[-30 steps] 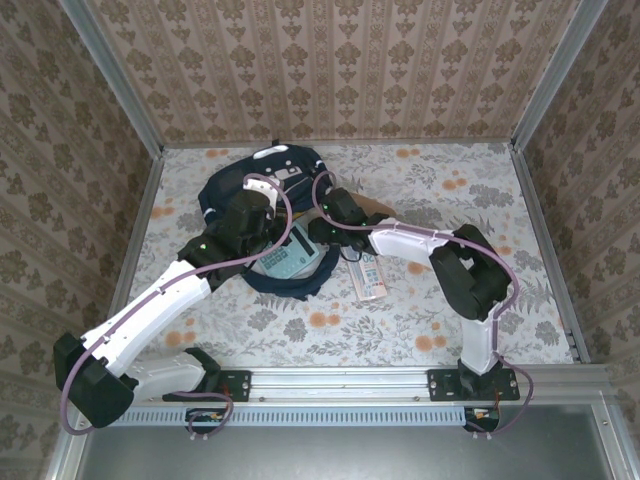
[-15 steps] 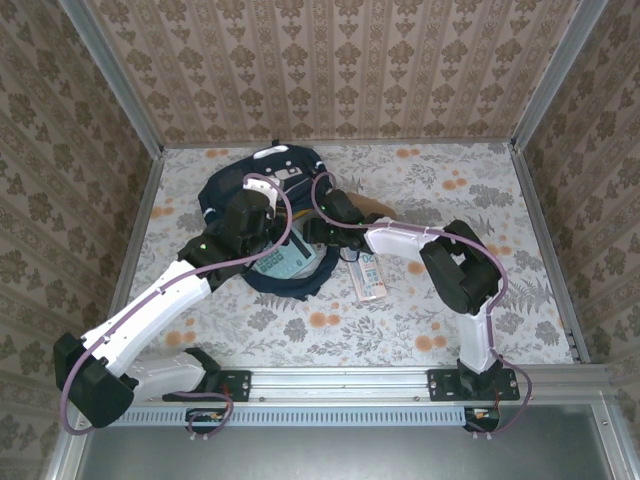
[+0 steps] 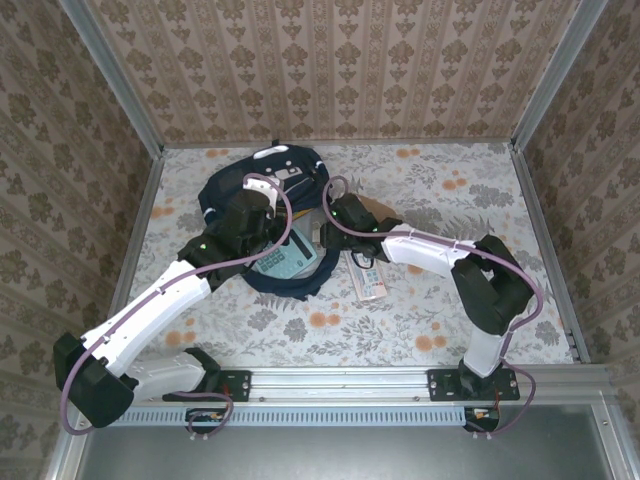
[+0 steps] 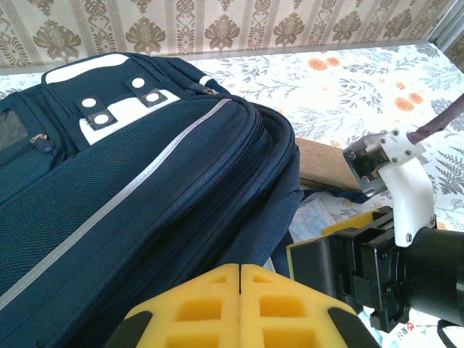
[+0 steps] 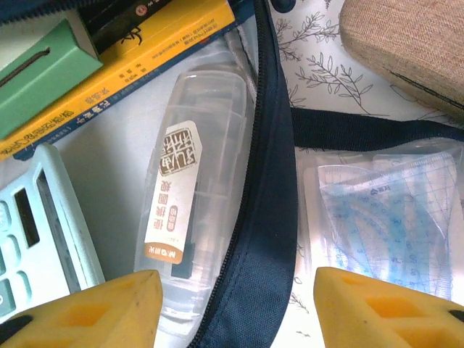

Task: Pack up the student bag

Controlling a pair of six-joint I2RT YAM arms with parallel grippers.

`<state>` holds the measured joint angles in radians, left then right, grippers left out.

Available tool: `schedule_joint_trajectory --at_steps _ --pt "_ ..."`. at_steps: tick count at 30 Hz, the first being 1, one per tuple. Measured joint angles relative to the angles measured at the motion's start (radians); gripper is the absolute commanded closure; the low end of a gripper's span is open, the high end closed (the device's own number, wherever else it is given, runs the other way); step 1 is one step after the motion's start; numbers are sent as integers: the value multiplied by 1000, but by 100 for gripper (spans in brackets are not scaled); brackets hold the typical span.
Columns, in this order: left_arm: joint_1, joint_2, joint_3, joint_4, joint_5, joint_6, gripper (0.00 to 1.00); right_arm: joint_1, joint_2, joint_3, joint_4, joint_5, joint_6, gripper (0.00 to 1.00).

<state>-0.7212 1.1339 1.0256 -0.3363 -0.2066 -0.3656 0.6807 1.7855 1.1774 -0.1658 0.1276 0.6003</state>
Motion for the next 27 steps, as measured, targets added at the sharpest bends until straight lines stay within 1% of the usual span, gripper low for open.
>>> schedule_joint_trajectory --at_steps 4,8,11,14,17,20,21,22,23,27 --pt "0 0 0 0 0 0 100 19 1 -13 -10 -3 6 36" --pt "0 0 0 0 0 0 100 62 13 -9 -27 -3 9 36" --pt "0 0 0 0 0 0 100 85 47 5 -43 -3 14 41" --pt "0 0 0 0 0 0 100 88 71 9 -52 -2 32 48" --pt "0 0 0 0 0 0 100 88 79 6 -66 1 49 57" --pt "0 0 0 1 0 0 100 90 64 -11 -58 3 63 77" --pt "0 0 0 1 0 0 100 93 51 -24 -53 5 66 89" --pt "0 0 0 2 0 0 100 97 34 -38 -50 9 68 98" --pt "0 0 0 2 0 0 100 100 16 -50 -50 18 75 100" --pt "0 0 0 3 0 0 100 109 -69 -91 -50 69 86 100"
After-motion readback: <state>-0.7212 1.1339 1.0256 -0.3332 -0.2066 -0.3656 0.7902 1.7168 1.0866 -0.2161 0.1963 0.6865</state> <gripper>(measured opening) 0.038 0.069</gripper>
